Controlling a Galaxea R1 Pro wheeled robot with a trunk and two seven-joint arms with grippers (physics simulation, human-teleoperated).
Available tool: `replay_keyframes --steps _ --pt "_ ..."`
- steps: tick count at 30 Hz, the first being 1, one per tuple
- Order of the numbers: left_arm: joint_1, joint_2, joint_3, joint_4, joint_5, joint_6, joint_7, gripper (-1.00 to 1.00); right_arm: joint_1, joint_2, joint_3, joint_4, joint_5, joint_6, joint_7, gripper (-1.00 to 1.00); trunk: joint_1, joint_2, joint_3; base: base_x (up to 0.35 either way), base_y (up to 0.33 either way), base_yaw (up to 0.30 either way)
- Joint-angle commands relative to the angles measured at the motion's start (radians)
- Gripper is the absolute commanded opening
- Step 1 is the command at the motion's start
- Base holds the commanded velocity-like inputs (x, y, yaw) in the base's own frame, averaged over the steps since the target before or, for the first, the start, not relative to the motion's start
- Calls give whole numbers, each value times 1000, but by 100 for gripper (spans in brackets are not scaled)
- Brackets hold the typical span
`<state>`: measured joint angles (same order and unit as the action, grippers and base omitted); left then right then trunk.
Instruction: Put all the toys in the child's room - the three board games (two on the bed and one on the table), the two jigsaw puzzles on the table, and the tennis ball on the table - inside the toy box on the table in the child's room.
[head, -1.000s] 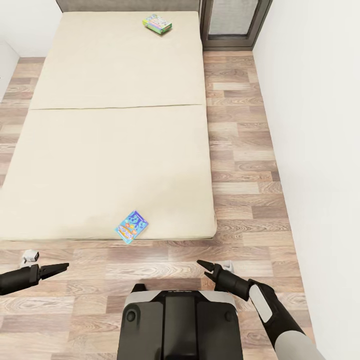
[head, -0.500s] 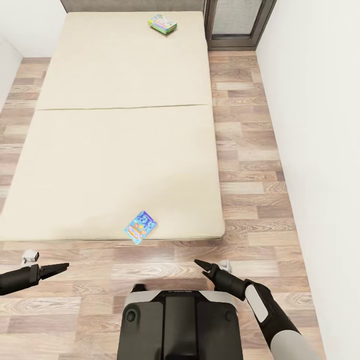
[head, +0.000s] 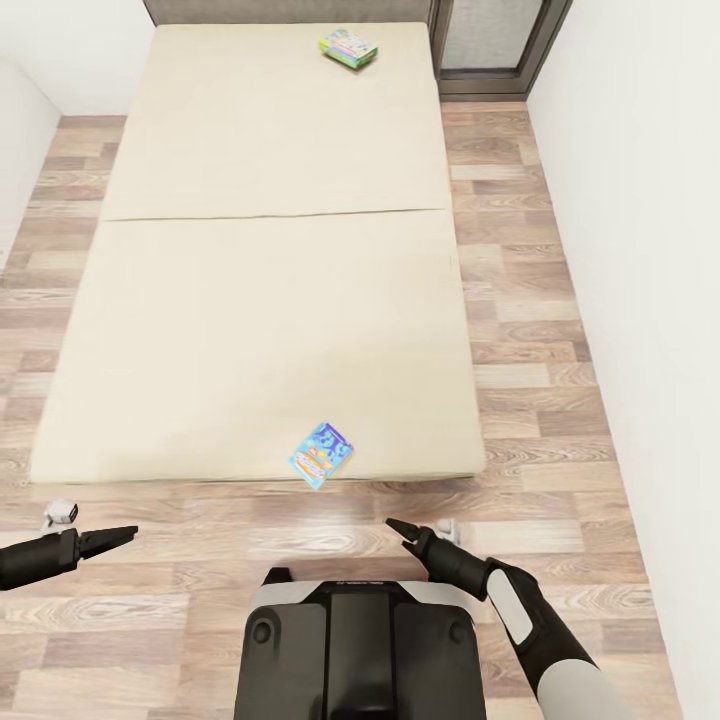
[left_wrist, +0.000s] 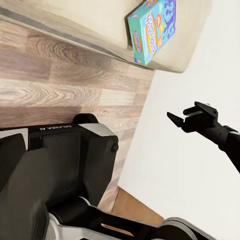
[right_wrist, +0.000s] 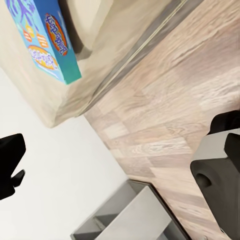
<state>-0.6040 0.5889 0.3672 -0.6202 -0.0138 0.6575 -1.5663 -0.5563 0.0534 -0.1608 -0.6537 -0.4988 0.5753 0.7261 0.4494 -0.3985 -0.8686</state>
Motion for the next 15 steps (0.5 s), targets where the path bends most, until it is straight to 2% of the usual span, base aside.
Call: replay_keyframes --steps 1,6,15 --pt "0 0 1 0 -2 10 -4 100 0 1 -5 0 -2 4 2 100 1 -1 -1 0 206 0" --pt "0 0 1 0 -2 10 -4 100 -1 2 -5 7 -2 -11 1 100 1 -1 -1 0 95 0" --pt "0 0 1 0 -2 10 -4 100 -2 2 -5 13 -2 -17 1 100 1 -1 -1 0 29 0"
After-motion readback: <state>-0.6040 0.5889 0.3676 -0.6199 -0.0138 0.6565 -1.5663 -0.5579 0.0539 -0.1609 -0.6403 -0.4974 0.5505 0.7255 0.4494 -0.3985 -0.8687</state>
